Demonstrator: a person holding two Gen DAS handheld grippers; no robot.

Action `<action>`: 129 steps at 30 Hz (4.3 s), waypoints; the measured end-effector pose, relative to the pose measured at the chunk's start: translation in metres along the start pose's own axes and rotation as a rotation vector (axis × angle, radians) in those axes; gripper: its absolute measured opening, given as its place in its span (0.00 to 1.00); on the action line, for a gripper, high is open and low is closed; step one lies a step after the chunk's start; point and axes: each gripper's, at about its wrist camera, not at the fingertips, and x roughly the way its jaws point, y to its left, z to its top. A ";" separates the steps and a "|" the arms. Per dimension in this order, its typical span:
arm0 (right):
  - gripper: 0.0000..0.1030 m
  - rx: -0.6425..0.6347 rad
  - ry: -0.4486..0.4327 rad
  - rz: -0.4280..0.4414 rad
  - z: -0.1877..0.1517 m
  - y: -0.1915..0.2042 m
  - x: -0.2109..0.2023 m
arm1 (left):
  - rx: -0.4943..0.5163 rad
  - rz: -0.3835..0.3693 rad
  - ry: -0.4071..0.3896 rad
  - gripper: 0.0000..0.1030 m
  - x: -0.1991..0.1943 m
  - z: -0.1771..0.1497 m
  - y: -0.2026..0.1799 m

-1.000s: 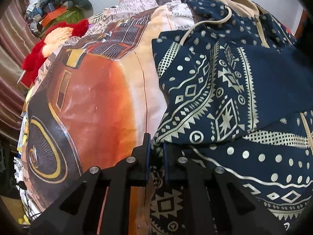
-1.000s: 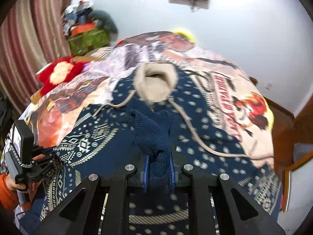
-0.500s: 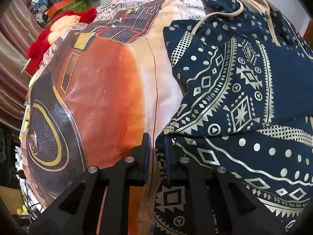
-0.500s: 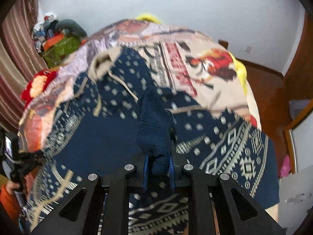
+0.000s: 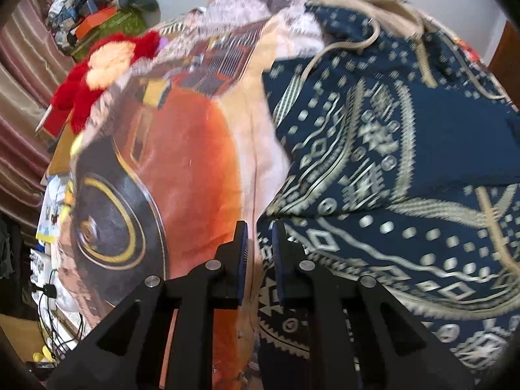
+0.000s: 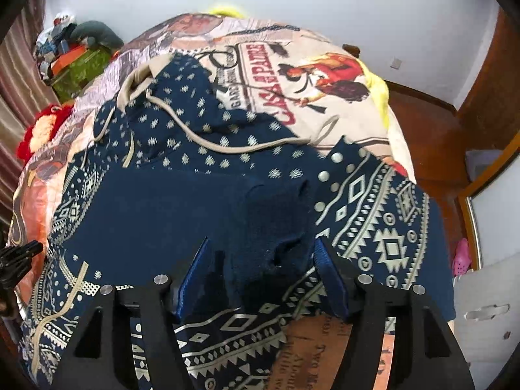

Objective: Fold large clothes

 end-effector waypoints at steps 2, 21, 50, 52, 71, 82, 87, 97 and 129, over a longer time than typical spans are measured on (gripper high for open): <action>0.64 0.024 -0.031 0.000 0.002 -0.006 -0.013 | 0.007 -0.015 -0.033 0.16 -0.016 0.009 -0.005; 0.96 0.294 -0.200 -0.024 -0.021 -0.145 -0.121 | 0.195 -0.244 -0.225 0.71 -0.080 0.110 -0.165; 0.60 0.843 0.042 0.230 -0.104 -0.257 0.025 | 0.193 -0.365 0.075 0.72 0.027 0.116 -0.262; 0.44 0.872 0.028 0.225 -0.106 -0.264 0.025 | 0.194 -0.362 0.070 0.72 0.026 0.115 -0.262; 0.04 0.712 -0.378 0.202 -0.038 -0.244 -0.114 | 0.164 -0.355 -0.039 0.71 -0.028 0.121 -0.225; 0.04 0.404 -0.487 0.234 0.029 -0.131 -0.174 | 0.187 -0.323 -0.152 0.71 -0.066 0.112 -0.193; 0.04 0.287 -0.454 0.287 0.051 -0.063 -0.162 | 0.179 -0.318 -0.189 0.71 -0.079 0.105 -0.170; 0.04 0.110 -0.239 0.376 0.062 0.067 -0.076 | 0.133 -0.247 -0.243 0.71 -0.085 0.087 -0.101; 0.69 -0.082 0.173 0.301 0.019 0.103 -0.011 | 0.158 -0.257 -0.238 0.71 -0.096 0.084 -0.105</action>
